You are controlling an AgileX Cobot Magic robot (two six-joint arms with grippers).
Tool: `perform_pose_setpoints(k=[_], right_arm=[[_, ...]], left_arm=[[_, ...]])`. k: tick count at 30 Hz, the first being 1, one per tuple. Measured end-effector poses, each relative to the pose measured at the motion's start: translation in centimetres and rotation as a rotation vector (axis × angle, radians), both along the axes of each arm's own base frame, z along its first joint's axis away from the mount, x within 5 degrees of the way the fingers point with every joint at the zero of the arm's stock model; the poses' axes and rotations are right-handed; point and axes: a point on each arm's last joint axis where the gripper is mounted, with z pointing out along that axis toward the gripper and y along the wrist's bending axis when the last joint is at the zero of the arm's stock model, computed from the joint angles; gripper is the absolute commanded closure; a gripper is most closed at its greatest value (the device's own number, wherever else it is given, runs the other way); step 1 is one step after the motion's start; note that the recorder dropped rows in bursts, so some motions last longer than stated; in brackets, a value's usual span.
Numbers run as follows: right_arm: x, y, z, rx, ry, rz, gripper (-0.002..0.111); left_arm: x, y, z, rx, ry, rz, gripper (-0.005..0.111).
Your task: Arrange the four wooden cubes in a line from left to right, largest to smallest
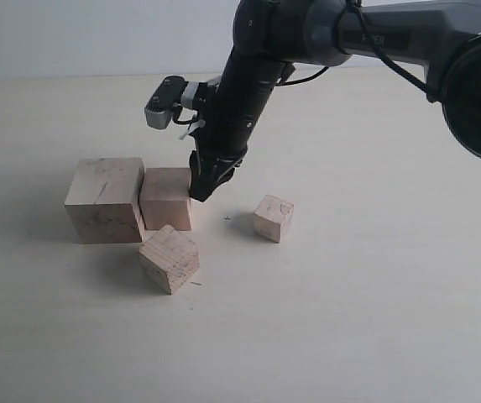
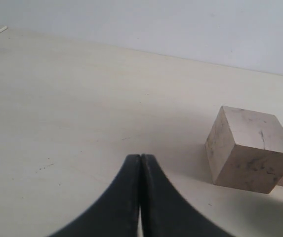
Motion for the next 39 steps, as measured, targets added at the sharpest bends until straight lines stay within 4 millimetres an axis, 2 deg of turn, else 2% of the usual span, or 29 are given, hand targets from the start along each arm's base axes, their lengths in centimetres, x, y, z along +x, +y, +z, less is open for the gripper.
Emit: perform_pose_setpoints(k=[16, 21, 24, 26, 30, 33, 39], right_arm=[[0.3, 0.2, 0.0, 0.019, -0.033, -0.011, 0.079], [0.3, -0.8, 0.2, -0.092, -0.039, -0.011, 0.08], [0.1, -1.6, 1.6, -0.148, -0.043, -0.026, 0.09], [-0.1, -1.8, 3.0, -0.15, -0.039, -0.072, 0.107], [-0.6, -2.1, 6.3, -0.12, -0.03, -0.233, 0.108], [-1.5, -2.4, 7.3, -0.098, 0.021, -0.301, 0.108], [-5.3, -3.9, 5.4, -0.15, 0.127, -0.477, 0.108]], left_arm=[[0.0, 0.0, 0.0, 0.0, 0.0, 0.0, 0.107], [0.0, 0.0, 0.0, 0.0, 0.0, 0.0, 0.107], [0.0, 0.0, 0.0, 0.0, 0.0, 0.0, 0.107], [0.0, 0.0, 0.0, 0.0, 0.0, 0.0, 0.107], [0.0, 0.0, 0.0, 0.0, 0.0, 0.0, 0.107], [0.0, 0.0, 0.0, 0.0, 0.0, 0.0, 0.107], [0.0, 0.0, 0.0, 0.0, 0.0, 0.0, 0.107]])
